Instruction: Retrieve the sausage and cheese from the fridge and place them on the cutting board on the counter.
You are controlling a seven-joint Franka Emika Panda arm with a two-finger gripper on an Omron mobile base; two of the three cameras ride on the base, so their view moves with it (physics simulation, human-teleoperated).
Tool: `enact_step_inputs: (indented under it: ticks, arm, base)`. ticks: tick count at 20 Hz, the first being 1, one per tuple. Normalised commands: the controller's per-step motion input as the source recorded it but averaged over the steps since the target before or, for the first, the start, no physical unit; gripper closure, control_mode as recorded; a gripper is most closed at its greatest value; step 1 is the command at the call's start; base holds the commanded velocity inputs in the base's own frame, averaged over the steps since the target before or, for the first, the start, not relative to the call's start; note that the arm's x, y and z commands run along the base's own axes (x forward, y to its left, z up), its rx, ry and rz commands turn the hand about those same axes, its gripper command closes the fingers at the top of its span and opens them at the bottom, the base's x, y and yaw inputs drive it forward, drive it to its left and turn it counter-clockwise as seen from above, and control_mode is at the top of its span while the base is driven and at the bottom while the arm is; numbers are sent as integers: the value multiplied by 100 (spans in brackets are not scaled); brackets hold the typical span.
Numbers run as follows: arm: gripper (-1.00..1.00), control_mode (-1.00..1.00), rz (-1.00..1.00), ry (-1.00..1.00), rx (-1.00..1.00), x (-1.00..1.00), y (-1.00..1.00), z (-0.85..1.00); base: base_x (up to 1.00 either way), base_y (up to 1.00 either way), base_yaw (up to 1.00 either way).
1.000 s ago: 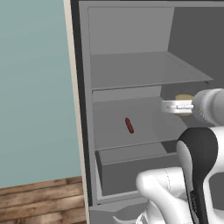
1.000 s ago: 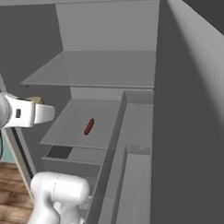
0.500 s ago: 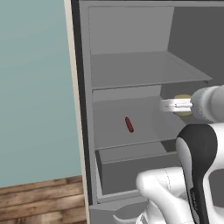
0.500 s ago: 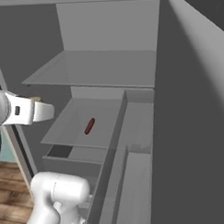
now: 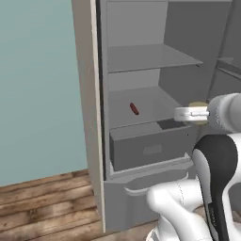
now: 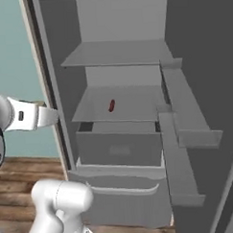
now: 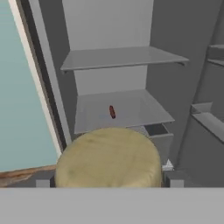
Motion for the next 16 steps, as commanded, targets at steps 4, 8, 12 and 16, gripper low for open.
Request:
enact_step_inputs:
  ticks: [4, 8, 12, 16]
  arm:
    - [100, 100, 0, 0, 0, 0, 0, 0]
    - [100, 100, 0, 0, 0, 0, 0, 0]
    - [100, 100, 0, 0, 0, 0, 0, 0]
    - [100, 100, 0, 0, 0, 0, 0, 0]
  base:
    - [-100, 47, -59]
    - [-97, 22, -75]
    - [-76, 10, -84]
    - [-68, 2, -84]
